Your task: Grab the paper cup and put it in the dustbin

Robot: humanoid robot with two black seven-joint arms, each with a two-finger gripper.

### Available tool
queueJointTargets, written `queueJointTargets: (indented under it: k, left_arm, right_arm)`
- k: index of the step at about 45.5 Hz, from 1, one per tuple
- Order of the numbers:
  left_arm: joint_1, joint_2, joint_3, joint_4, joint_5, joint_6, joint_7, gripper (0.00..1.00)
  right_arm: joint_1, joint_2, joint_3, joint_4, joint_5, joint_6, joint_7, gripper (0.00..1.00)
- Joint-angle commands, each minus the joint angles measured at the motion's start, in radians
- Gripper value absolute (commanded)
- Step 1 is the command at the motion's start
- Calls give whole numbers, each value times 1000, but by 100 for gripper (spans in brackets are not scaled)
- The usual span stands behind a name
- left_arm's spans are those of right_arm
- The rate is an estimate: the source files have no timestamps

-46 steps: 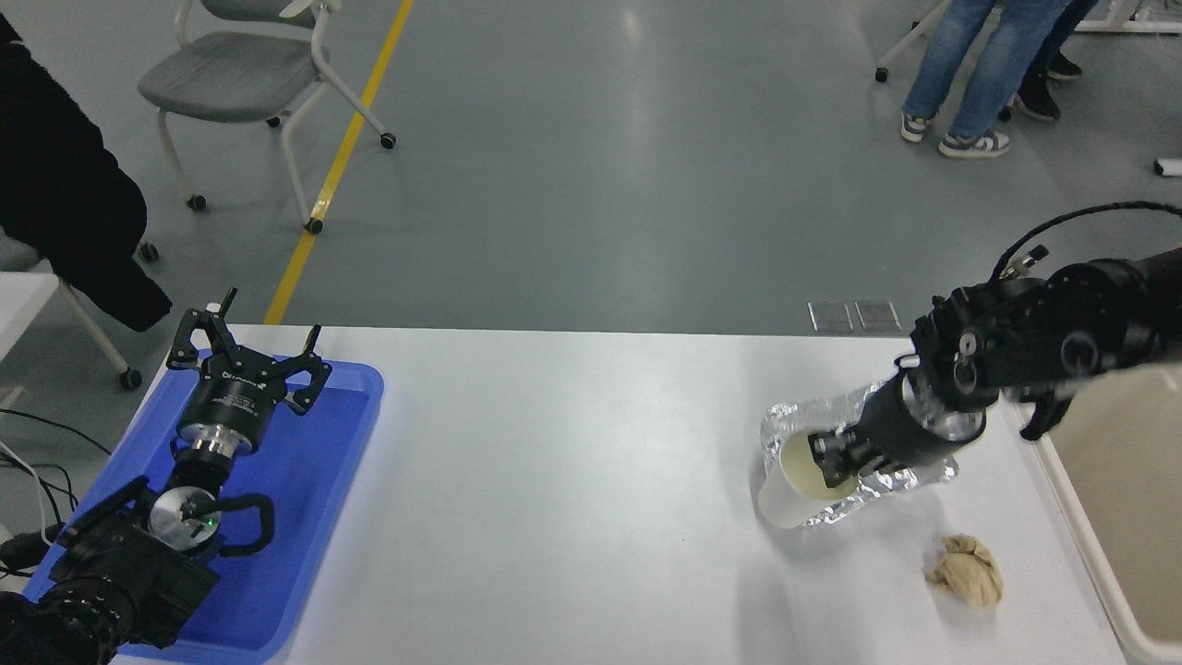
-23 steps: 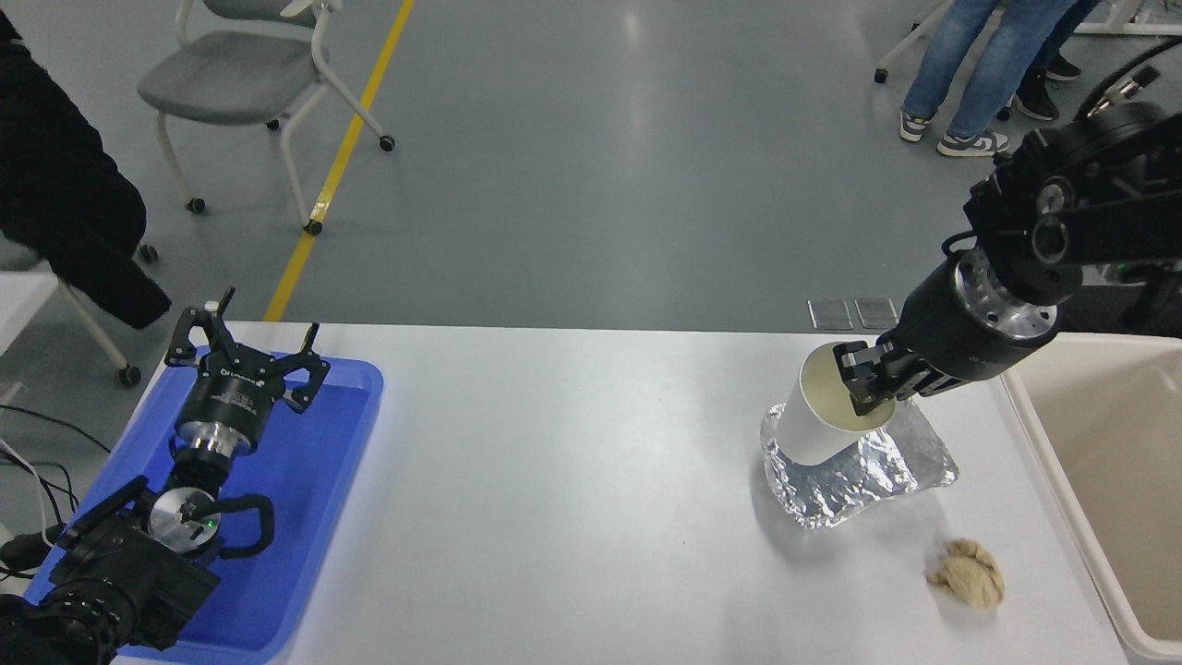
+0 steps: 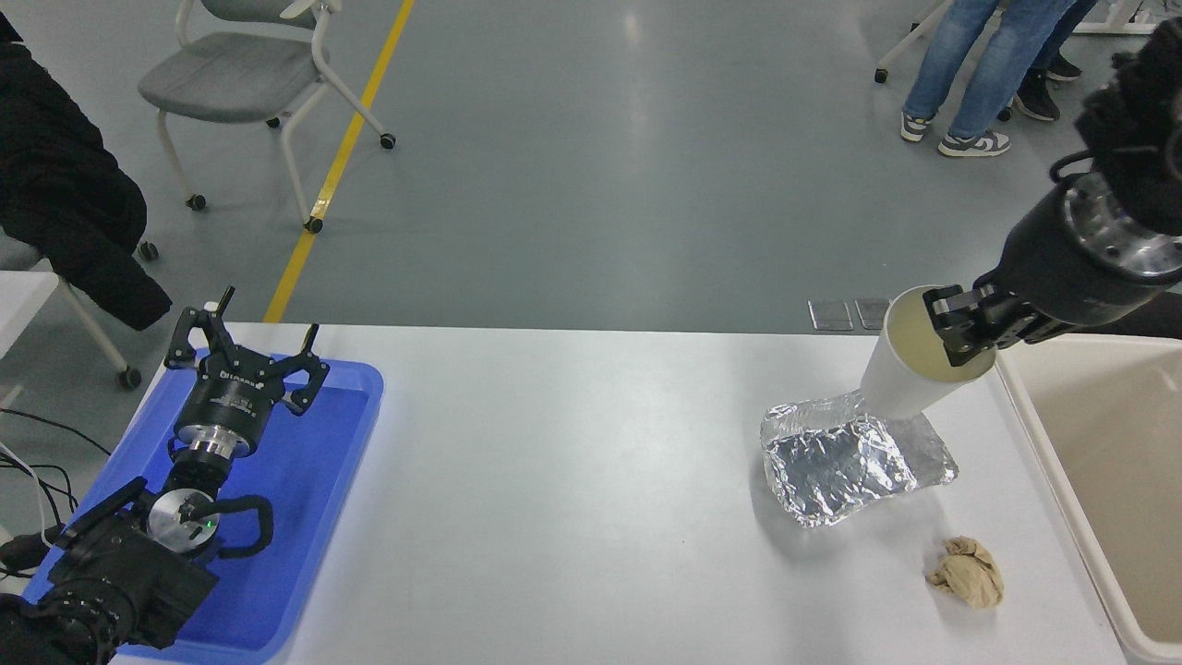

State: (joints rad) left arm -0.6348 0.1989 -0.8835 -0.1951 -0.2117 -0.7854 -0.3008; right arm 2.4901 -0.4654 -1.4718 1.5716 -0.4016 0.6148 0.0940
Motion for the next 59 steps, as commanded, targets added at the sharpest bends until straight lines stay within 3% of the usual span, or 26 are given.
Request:
queueJointTargets:
  k: [1, 12, 25, 37, 47, 59]
  left_arm:
    - [0, 0, 0, 0, 0, 0, 0, 100]
    - [-2, 0, 0, 0, 0, 0, 0, 100]
    - [-2, 0, 0, 0, 0, 0, 0, 100]
    - [-2, 0, 0, 0, 0, 0, 0, 100]
    - [-2, 0, 0, 0, 0, 0, 0, 100]
    - [-3, 0, 0, -3, 0, 0, 0, 100]
  right_arm:
    - [-105, -297, -50, -185, -264, -1, 1, 0]
    - [-422, -505, 112, -459, -367, -73, 9, 0]
    - [-976, -542, 482, -794, -375, -254, 9, 0]
    - [-1368, -449, 754, -979, -365, -415, 1, 0]
    - [-1605, -300, 959, -1200, -320, -429, -8, 0]
    - [-1703, -196, 1084, -1291, -278, -464, -57, 0]
